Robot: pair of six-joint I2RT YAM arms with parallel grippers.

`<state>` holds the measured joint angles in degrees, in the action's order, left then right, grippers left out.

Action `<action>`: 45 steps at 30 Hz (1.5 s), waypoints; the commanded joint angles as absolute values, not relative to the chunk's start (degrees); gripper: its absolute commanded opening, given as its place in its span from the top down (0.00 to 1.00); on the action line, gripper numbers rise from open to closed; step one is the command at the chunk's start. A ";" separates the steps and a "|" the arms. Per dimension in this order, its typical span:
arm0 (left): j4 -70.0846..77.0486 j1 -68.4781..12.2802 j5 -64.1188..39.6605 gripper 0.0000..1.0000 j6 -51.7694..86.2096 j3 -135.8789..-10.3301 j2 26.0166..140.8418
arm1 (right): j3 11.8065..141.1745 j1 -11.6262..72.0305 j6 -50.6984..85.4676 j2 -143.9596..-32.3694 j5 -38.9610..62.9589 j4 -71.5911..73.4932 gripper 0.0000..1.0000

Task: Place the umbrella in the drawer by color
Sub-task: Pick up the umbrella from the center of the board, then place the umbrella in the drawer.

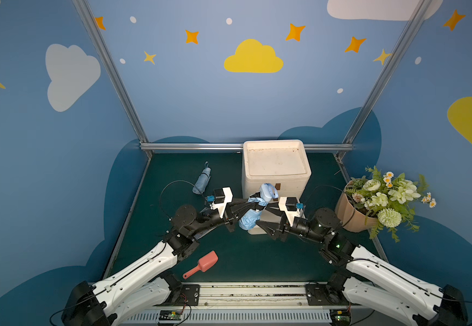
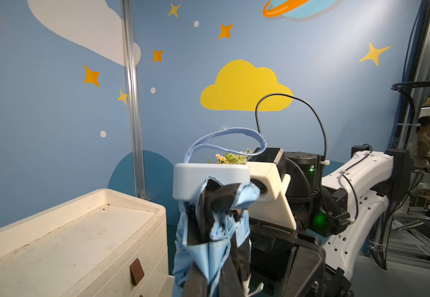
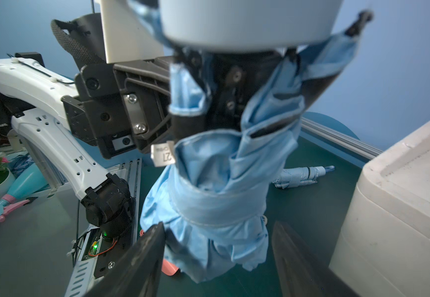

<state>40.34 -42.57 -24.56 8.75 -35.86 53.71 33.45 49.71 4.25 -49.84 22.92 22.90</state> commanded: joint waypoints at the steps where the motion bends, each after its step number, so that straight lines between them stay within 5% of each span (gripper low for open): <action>1: 47.32 -43.88 -25.35 0.98 6.91 -36.06 52.04 | 34.32 50.37 4.93 -51.29 25.47 25.94 0.31; 12: 47.39 -46.97 -25.64 0.97 5.28 -37.02 54.36 | 35.14 51.51 2.40 -51.49 30.01 27.91 0.49; 13: 47.09 -47.10 -25.36 0.97 5.05 -37.08 54.65 | 35.16 51.59 2.05 -51.28 30.48 27.80 0.54; 16: 46.15 -47.71 -24.47 0.97 4.31 -37.43 55.29 | 35.42 51.68 1.40 -50.20 30.79 26.75 0.95; 17: 45.93 -47.93 -24.24 0.98 4.01 -37.43 55.48 | 35.43 51.76 1.32 -49.73 30.55 26.50 1.00; 22: 42.68 -48.60 -21.60 0.97 3.17 -37.89 55.65 | 36.11 51.87 -0.17 -47.29 26.71 21.19 1.00; 27: 36.74 -48.73 -12.90 0.47 2.92 -37.33 52.63 | 37.50 51.86 -4.35 -43.78 19.30 12.58 1.00; 34: 16.61 -48.73 11.38 0.19 1.81 -35.57 40.57 | 44.86 51.77 -16.61 -40.69 -1.85 -11.84 1.00; 40: 5.24 -48.69 31.87 0.12 7.03 -28.32 28.05 | 55.10 51.82 -32.20 -47.93 -16.85 -34.75 1.00; 45: 5.07 -48.53 34.45 0.10 9.67 -20.00 20.58 | 63.38 51.77 -41.16 -60.19 -29.99 -50.05 1.00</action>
